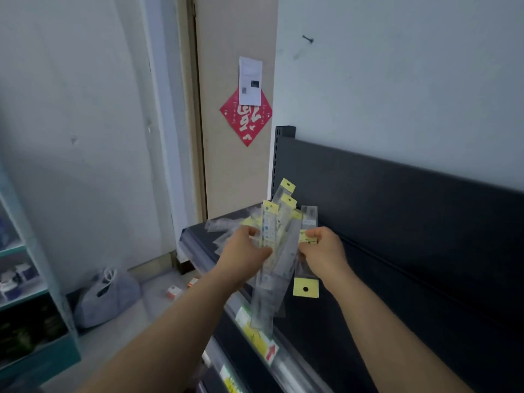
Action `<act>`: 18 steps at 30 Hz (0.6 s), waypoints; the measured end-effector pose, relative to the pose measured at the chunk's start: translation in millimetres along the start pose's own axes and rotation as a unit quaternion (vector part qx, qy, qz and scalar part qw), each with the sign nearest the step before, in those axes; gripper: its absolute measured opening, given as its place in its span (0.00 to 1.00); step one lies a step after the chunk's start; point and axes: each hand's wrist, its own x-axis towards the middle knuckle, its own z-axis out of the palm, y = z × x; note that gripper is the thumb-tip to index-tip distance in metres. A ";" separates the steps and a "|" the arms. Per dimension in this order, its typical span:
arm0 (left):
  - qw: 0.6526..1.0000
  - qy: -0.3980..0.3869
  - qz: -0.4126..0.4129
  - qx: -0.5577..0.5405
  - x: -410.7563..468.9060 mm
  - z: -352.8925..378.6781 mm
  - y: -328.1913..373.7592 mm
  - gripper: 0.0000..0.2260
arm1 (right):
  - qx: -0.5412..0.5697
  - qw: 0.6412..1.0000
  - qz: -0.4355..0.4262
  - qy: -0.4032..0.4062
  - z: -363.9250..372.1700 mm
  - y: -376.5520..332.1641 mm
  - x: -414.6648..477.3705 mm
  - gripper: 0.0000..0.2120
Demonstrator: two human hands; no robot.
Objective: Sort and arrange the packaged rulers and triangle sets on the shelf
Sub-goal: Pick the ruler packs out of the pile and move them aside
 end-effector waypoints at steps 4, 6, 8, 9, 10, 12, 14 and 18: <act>0.998 -0.004 0.011 0.064 43.2 -0.8 -3.3 0.18 | -0.032 0.999 0.012 0.005 14.6 3.0 35.6 0.12; 0.994 -0.008 0.028 0.104 61.7 -0.2 -6.1 0.19 | -0.051 0.998 0.019 0.009 22.1 6.3 48.6 0.14; 0.990 -0.012 0.047 0.134 79.3 0.5 -8.6 0.18 | -0.065 0.997 0.027 0.017 28.6 7.5 59.9 0.17; 0.987 -0.013 0.057 0.148 87.1 0.5 -9.9 0.17 | -0.075 0.996 0.032 0.021 30.8 6.8 63.5 0.18; 0.984 -0.015 0.067 0.164 93.2 0.0 -10.9 0.17 | -0.086 0.995 0.031 0.026 32.8 7.2 66.9 0.19; 0.976 -0.022 0.083 0.200 104.3 -2.0 -13.8 0.17 | -0.112 0.993 0.024 0.035 35.3 7.3 69.9 0.18; 0.962 -0.035 0.095 0.254 114.1 -5.4 -16.1 0.19 | -0.151 0.987 0.025 0.045 38.4 8.0 69.8 0.17; 0.887 -0.037 0.136 0.439 128.4 -12.4 -17.8 0.24 | -0.252 0.965 0.035 0.054 45.4 10.3 64.1 0.18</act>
